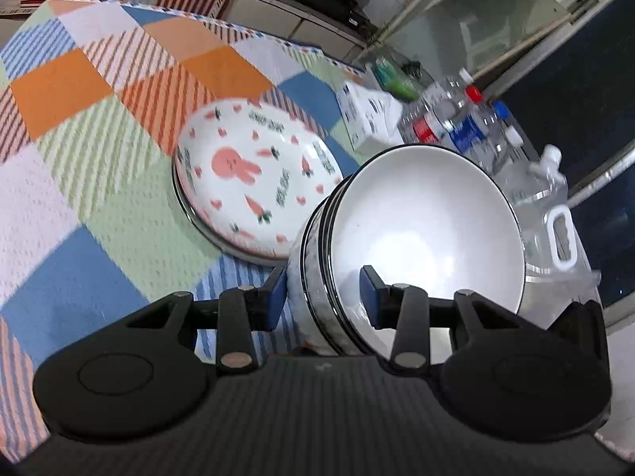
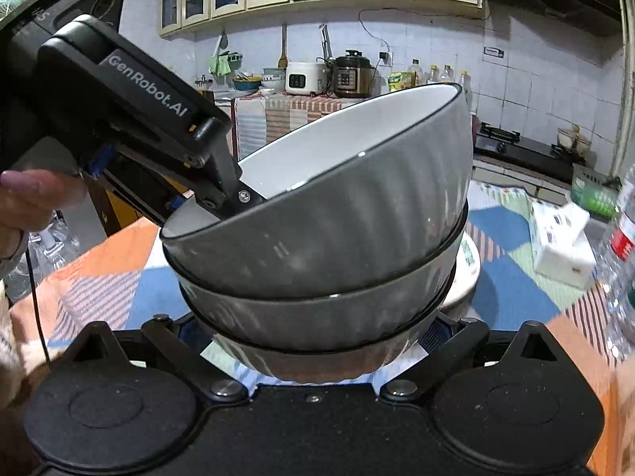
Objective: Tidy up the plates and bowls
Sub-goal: 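Carry the nested bowls with both grippers over the bunny plate stack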
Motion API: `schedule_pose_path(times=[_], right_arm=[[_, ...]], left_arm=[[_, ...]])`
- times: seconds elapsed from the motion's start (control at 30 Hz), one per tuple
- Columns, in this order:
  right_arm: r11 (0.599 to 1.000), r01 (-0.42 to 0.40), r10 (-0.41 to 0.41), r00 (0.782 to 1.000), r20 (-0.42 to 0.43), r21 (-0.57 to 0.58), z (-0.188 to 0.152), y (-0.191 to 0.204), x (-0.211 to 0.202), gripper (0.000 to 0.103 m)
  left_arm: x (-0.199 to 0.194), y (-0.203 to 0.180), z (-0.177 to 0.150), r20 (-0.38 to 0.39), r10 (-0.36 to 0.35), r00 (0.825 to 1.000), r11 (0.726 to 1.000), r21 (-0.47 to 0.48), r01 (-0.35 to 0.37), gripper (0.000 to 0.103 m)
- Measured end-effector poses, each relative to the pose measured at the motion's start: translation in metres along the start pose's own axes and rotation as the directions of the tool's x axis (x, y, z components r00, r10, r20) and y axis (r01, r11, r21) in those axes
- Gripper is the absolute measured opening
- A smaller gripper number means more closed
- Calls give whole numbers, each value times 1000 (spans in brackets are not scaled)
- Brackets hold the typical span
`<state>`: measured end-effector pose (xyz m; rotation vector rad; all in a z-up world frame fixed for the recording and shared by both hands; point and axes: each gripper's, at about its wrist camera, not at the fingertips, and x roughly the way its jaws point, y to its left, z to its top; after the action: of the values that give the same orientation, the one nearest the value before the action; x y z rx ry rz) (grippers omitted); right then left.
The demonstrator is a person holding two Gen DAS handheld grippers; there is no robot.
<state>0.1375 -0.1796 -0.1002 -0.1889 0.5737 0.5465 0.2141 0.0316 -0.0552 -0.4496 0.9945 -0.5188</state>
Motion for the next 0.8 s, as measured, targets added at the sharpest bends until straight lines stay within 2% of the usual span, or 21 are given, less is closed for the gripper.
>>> schedule_pose_path(times=[0.2,0.33,0.43,0.67,0.8], right_arm=[[996,-31,32,999,8,-78,29,-12,25,101],[997,-50,51,999,9,-53,43,-25,49,101],[999,-41,41,999,-26,-20,50,-27,66,101],[999,-44,45,998,-38,7,50,-35,98,101],[999,-37,38,998,-50,11,37,-41,104,101]], left_arm=[[5,10,36,34,25,999,1000,0,-25,38],[16,17,56,29,53,998,998,31,-54,38],[23,22,66,20,73,997,997,33,-73,38],[48,37,81,11,99,995,995,22,-99,39],[69,40,86,1,103,995,994,31,-103,39]])
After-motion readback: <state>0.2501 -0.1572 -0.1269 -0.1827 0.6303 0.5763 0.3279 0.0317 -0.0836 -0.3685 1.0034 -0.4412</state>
